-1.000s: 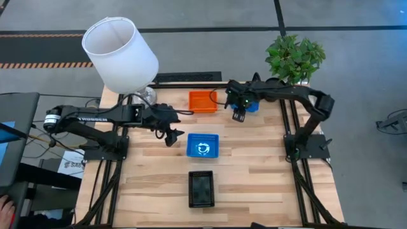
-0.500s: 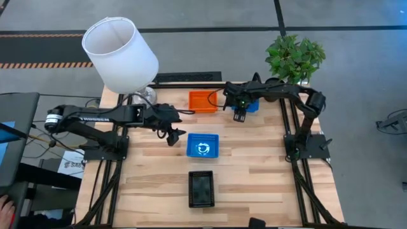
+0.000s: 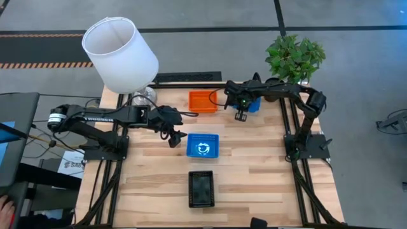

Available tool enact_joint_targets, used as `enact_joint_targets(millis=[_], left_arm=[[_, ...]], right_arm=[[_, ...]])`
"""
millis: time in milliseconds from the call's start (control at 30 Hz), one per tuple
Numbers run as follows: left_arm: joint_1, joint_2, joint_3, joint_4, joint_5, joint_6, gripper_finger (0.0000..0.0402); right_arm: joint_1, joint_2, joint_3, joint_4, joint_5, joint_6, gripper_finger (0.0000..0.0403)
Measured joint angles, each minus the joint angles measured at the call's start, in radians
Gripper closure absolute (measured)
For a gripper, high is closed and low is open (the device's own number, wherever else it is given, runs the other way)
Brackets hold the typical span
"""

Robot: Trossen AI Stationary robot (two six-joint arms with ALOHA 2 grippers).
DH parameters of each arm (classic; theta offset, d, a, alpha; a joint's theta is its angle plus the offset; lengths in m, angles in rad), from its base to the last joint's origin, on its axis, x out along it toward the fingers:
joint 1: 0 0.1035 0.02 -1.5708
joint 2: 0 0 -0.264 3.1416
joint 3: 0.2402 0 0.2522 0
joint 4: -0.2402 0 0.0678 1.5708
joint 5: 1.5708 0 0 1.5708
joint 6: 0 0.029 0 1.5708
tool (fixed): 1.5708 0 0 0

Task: Stack baskets by color
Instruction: Stack the top blue bin on the stacked blue bins

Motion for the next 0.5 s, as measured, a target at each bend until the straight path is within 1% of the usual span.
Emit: enact_joint_targets(millis=[100, 233, 367, 500], left_arm=[[-0.001, 0.003, 0.000, -0.008, -0.001, 0.003, 0.0132], [-0.001, 0.001, 0.000, -0.007, -0.005, 0.027, 0.0132], [-0.016, -0.036, 0.000, -0.007, -0.086, 0.076, 0.0132], [-0.021, -0.091, 0.000, -0.006, -0.142, 0.120, 0.0132]], right_arm=[[0.001, 0.000, 0.000, -0.005, -0.003, 0.001, 0.0378], [0.004, -0.016, 0.000, -0.018, -0.002, 0.008, 0.0394], [0.007, -0.040, 0.022, -0.078, 0.002, 0.045, 0.0388], [0.021, -0.102, 0.054, -0.110, 0.004, 0.067, 0.0397]])
